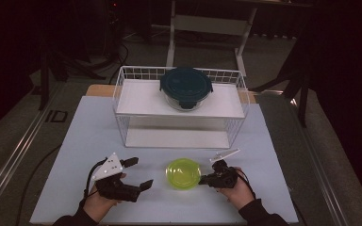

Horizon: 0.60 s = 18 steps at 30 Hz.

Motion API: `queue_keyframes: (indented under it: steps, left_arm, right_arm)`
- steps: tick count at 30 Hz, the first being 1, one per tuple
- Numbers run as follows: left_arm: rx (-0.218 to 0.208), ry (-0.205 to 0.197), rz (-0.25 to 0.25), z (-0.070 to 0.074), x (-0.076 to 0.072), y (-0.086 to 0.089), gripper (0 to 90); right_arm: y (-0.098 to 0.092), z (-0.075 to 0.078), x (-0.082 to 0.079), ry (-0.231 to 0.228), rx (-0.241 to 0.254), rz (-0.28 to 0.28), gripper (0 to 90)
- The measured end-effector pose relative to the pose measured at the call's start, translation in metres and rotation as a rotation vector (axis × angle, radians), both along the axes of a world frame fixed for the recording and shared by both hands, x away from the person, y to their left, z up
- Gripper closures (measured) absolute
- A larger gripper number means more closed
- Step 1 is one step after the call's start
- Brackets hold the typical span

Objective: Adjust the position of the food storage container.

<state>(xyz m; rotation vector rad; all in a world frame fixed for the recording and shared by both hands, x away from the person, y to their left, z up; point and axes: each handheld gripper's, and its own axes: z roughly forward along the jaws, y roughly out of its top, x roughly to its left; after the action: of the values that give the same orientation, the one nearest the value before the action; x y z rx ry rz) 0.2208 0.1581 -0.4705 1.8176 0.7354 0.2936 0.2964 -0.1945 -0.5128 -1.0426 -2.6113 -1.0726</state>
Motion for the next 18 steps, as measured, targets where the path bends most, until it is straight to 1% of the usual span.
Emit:
queue_keyframes:
  steps: [6,11,17,18]
  left_arm:
    - [-0.001,-0.001,0.000,0.000,0.000,0.000,8.4]
    - [-0.003,-0.004,0.001,0.001,-0.001,0.000,8.4]
    - [-0.003,-0.005,0.000,0.001,-0.001,0.000,8.4]
    - [-0.005,-0.005,-0.001,0.001,-0.001,0.000,8.4]
  right_arm:
    - [0.008,-0.001,0.002,-0.009,-0.003,0.017,90.0]
    - [0.014,-0.002,0.003,-0.006,0.003,0.021,90.0]
    - [0.014,-0.002,0.003,-0.009,0.002,0.021,90.0]
    - [0.011,-0.001,0.002,-0.017,-0.002,0.018,89.9]
